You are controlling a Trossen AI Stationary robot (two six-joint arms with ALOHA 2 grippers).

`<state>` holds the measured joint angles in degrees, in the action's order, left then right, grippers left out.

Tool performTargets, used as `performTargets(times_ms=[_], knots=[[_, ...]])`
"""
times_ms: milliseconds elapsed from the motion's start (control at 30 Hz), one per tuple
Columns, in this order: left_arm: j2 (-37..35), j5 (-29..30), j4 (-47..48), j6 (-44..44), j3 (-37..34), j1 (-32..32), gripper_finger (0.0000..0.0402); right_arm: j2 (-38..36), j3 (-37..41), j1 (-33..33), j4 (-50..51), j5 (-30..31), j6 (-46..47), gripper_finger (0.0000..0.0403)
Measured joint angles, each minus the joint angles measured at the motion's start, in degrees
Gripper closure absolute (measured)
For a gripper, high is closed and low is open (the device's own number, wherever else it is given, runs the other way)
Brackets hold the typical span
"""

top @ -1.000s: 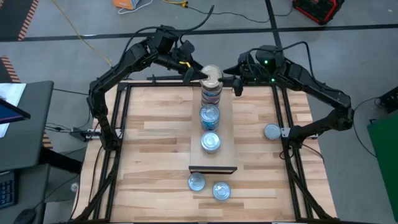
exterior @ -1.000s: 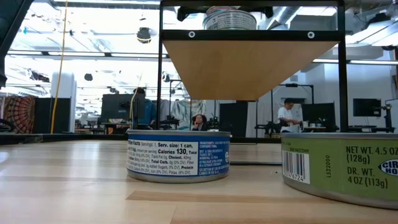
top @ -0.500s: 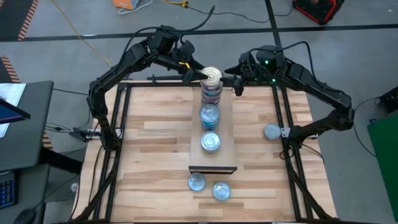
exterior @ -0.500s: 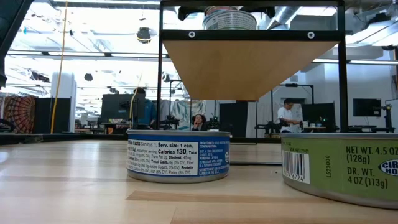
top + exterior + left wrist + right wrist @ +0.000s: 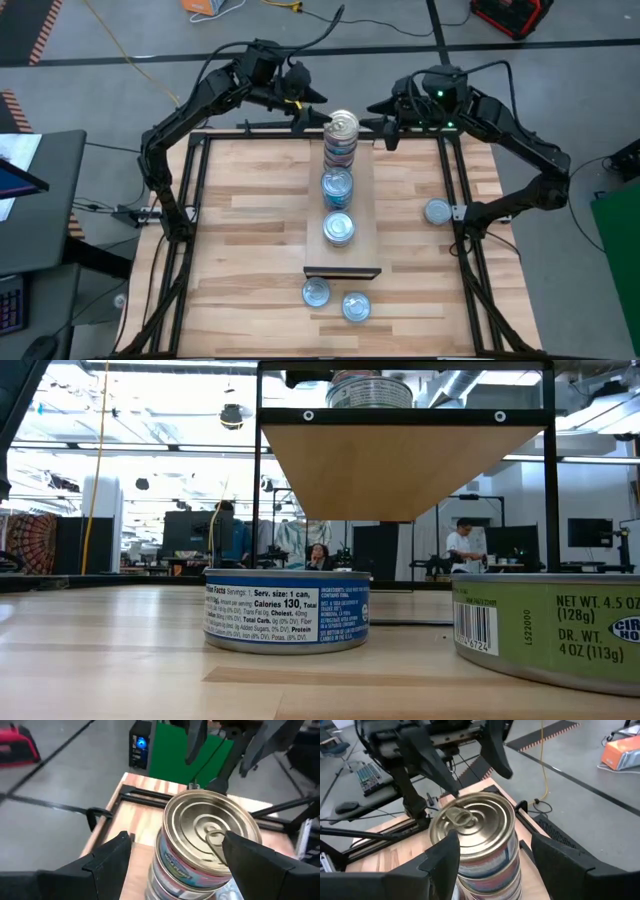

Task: Stack canned seafood by type on shelf
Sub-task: Stack the green and white tuna can on the shelf on top of the other green and white tuna can

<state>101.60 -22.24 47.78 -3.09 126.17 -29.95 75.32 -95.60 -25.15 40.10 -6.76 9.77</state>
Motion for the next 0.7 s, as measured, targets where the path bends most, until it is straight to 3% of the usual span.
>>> performTargets(times_ms=[267,467,567,700], knots=[[-4.0,5.8,0.2,-8.3,0.0,-0.3,0.01,-0.3,-1.6,0.0,5.7,0.0,-1.6,0.0133],[-9.6,6.2,5.9,-10.8,-0.7,1.5,0.01,-1.3,-1.6,1.6,15.5,2.6,-3.9,0.0133],[-13.9,8.1,5.6,-10.6,-5.6,4.5,0.01,-2.7,0.0,5.0,17.4,7.0,-4.0,0.0133],[-20.4,14.7,-0.1,-9.8,-18.4,10.4,0.01,-4.1,5.8,9.5,18.5,9.7,-1.4,0.0133]])
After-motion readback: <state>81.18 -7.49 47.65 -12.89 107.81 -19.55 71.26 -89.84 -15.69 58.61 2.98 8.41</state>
